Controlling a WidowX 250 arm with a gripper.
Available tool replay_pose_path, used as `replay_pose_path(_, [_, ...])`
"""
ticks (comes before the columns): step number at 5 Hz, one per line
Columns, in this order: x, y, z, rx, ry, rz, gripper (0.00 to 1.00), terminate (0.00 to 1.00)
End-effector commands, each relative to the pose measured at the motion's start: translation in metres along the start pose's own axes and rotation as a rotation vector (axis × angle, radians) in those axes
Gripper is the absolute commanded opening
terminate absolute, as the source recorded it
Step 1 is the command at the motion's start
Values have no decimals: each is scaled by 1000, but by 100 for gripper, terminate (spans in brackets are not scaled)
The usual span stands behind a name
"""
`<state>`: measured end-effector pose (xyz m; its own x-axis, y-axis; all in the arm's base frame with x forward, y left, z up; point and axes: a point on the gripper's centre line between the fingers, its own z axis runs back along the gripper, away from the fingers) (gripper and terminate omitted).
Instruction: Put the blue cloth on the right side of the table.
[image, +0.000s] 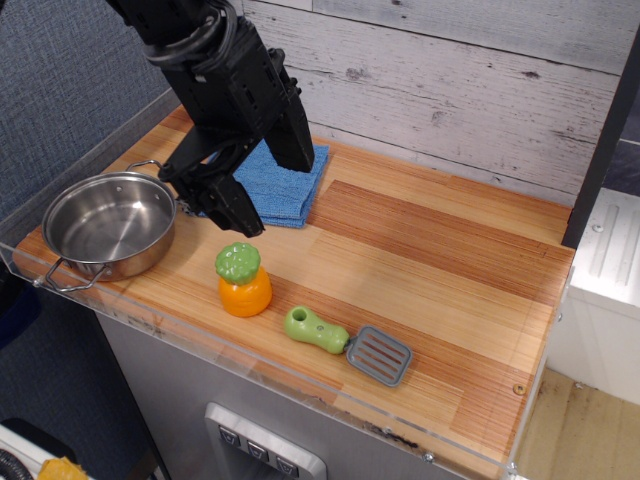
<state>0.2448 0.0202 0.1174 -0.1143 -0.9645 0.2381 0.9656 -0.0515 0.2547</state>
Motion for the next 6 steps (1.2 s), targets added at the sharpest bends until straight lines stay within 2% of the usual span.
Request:
replay_pose_path(1, [0,0,0,0,0,0,100,0])
replay_pose_path(2, [-16,19,6,10,11,21,100,0])
replay_pose_path(4, [-63,54,8,34,40,83,100,0])
replay_pose_path(5, [-86,55,2,57,85,142,100,0])
replay_pose_path(6, [-99,60,-8,19,117,193,100,0])
